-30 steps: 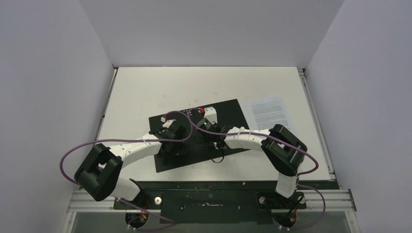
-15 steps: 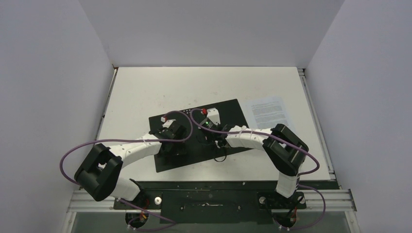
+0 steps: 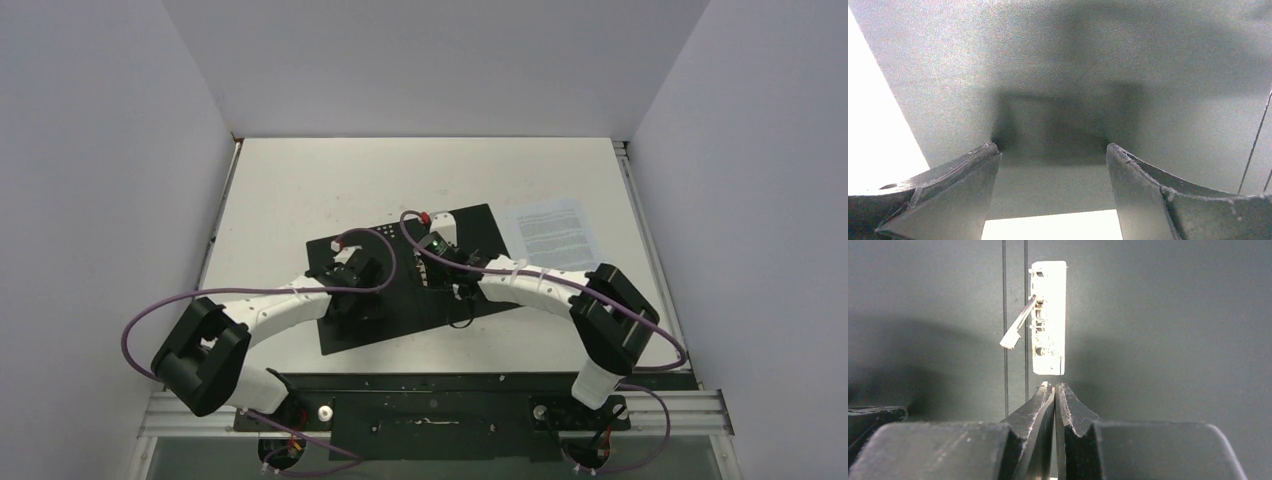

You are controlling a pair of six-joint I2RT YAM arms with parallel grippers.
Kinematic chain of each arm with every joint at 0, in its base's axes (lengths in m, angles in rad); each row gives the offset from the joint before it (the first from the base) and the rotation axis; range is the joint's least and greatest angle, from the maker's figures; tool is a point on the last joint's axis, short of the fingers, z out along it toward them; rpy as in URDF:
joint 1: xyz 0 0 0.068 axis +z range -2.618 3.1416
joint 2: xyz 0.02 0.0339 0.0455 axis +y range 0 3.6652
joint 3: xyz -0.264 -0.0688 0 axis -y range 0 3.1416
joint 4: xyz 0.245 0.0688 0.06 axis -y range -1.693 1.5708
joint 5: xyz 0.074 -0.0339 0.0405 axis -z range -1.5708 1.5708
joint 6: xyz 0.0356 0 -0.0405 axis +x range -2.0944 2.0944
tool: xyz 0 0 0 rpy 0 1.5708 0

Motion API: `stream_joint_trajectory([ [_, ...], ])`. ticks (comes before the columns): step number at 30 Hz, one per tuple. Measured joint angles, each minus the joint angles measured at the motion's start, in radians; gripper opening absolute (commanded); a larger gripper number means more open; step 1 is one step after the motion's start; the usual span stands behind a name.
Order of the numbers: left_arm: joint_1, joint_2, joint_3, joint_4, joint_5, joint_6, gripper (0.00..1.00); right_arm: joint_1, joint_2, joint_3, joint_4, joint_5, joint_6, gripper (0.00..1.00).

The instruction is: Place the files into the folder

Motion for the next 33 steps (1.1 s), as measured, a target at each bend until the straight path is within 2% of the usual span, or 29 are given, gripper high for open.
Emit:
stream_joint_trajectory([
  [9,0.001,-0.058,0.002,-0.018,0.056,0.004,0.79,-0.1,-0.076,-0.037,0.064,-0.197,0.003,0.05],
  [16,0.001,-0.071,0.071,-0.032,0.057,0.007,0.8,-0.179,-0.092,-0.116,0.127,-0.387,0.019,0.05],
  [26,0.001,0.037,0.125,-0.018,0.057,0.015,0.8,-0.217,-0.076,-0.183,0.251,-0.593,0.089,0.05],
  [33,0.002,0.097,0.126,-0.003,0.057,0.021,0.8,-0.218,-0.008,-0.183,0.33,-0.65,0.13,0.05],
])
